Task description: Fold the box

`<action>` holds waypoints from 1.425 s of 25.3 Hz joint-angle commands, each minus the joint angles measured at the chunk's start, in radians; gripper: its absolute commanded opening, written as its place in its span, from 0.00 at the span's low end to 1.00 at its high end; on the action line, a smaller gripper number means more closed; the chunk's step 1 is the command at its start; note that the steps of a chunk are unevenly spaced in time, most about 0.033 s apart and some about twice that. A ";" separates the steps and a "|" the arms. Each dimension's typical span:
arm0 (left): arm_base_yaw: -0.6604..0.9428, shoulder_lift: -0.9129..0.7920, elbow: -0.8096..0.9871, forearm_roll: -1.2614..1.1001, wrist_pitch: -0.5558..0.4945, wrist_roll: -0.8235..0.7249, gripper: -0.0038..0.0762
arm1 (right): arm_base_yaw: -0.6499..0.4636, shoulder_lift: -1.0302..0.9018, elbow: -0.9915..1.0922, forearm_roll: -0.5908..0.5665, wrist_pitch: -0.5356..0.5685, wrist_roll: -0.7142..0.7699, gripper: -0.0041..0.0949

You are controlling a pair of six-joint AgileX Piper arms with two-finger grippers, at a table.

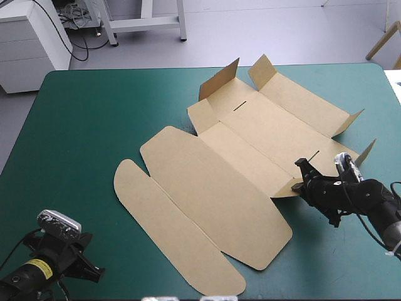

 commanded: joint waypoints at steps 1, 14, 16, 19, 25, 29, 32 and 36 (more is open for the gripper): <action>-0.006 0.009 -0.027 -0.005 -0.049 -0.006 0.04 | 0.003 -0.018 -0.030 0.021 -0.048 -0.035 0.02; -0.006 0.009 -0.027 -0.005 -0.065 -0.006 0.04 | 0.003 0.079 -0.245 -0.240 0.121 -0.194 0.04; -0.006 0.009 -0.027 -0.005 -0.065 -0.006 0.04 | 0.003 0.120 -0.311 -0.305 0.174 -0.194 0.04; -0.006 0.009 -0.027 -0.005 -0.065 -0.006 0.04 | 0.003 0.218 -0.439 -0.409 0.269 -0.246 0.04; -0.006 0.009 -0.027 -0.009 -0.060 -0.006 0.04 | 0.007 0.363 -0.615 -0.419 0.334 -0.371 0.04; -0.006 0.009 -0.027 -0.036 -0.057 -0.006 0.04 | 0.007 0.449 -0.732 -0.420 0.396 -0.484 0.04; -0.006 0.009 -0.027 -0.041 -0.076 -0.006 0.04 | 0.018 0.516 -0.827 -0.423 0.456 -0.560 0.04; -0.006 0.009 -0.027 -0.025 -0.086 -0.006 0.04 | 0.049 0.570 -0.918 -0.424 0.492 -0.617 0.04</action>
